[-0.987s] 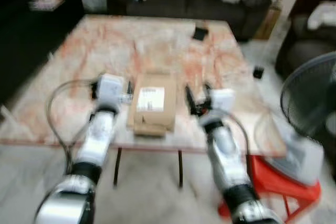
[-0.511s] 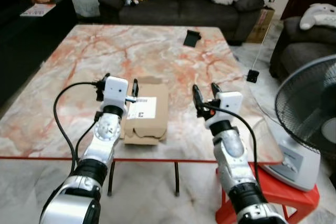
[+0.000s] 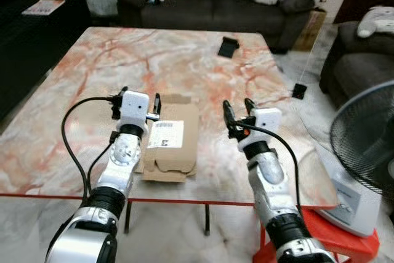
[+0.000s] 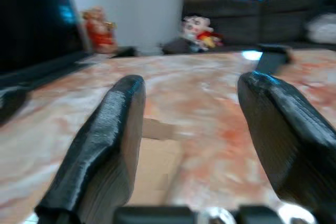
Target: Picking trash to rubbish bin
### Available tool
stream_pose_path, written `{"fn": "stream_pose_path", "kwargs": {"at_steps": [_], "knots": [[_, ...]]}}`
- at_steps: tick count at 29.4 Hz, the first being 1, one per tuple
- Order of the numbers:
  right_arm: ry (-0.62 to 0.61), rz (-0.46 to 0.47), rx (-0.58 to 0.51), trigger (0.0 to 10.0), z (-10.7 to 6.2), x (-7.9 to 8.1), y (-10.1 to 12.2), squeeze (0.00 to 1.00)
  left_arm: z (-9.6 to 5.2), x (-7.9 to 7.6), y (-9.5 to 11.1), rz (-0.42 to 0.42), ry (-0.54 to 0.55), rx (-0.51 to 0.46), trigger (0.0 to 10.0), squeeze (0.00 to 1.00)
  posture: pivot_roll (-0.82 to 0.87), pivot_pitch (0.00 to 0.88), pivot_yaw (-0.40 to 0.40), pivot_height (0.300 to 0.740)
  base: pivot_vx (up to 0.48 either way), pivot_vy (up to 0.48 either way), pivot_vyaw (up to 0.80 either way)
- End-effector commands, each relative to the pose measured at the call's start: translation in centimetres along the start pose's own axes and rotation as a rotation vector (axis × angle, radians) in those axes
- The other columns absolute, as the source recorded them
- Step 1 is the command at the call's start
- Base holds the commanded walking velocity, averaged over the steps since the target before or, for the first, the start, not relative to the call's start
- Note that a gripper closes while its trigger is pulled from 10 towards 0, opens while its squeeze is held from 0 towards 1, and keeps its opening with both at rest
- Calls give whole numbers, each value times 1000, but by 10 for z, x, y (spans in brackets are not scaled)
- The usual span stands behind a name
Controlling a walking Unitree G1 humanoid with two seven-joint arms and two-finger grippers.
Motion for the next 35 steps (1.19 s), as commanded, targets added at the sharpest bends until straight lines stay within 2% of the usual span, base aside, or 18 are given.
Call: {"fn": "stream_pose_path", "kwargs": {"at_steps": [1,5,10,11,15,23,29,32,35], "knots": [[-27,-11,3,10000,-1,-12,2,0,0,-11,3,-11,-25,-4,10000,0,-29,55,-23,740,0,0,0],[-26,-10,4,10000,-1,-12,2,0,0,-12,3,-12,-26,-2,10000,0,-29,55,-23,740,0,0,0],[-13,-10,15,10000,-1,-9,0,0,-8,-23,-9,-115,-42,57,10000,0,-29,59,-23,740,0,0,0],[-13,-11,20,10000,-1,-9,-1,0,-10,-23,-13,-157,-26,84,10000,0,-29,59,-23,740,0,0,0],[-7,-11,38,10000,-2,-8,-5,0,-11,-21,-19,-173,-7,114,10000,0,-29,59,-23,740,0,0,0],[-1,-15,51,10000,-2,-7,-8,0,-8,-4,-37,-248,70,227,10000,0,-29,63,-24,740,0,0,0],[6,-22,72,10000,-3,-6,-12,0,-2,16,-45,-211,83,303,10000,0,-30,66,-23,740,0,0,0],[12,-23,79,10000,-4,-6,-14,0,0,26,-53,-184,41,369,10000,0,-27,68,-26,740,0,0,0],[13,-23,81,10000,-4,-5,-14,0,0,27,-55,-179,32,383,10000,0,-27,68,-26,740,0,0,0]]}}
Point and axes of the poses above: a point about 5 cm out from each wrist's last joint towards the gripper, its own z axis pointing out of the wrist towards the gripper, its own y axis along the axis of the wrist's last joint, x = y × z, the point moved 6 cm from there along z, pointing out of the wrist towards the gripper, and after that the axes turned 7 degrees about z, right-handed, at the moved point
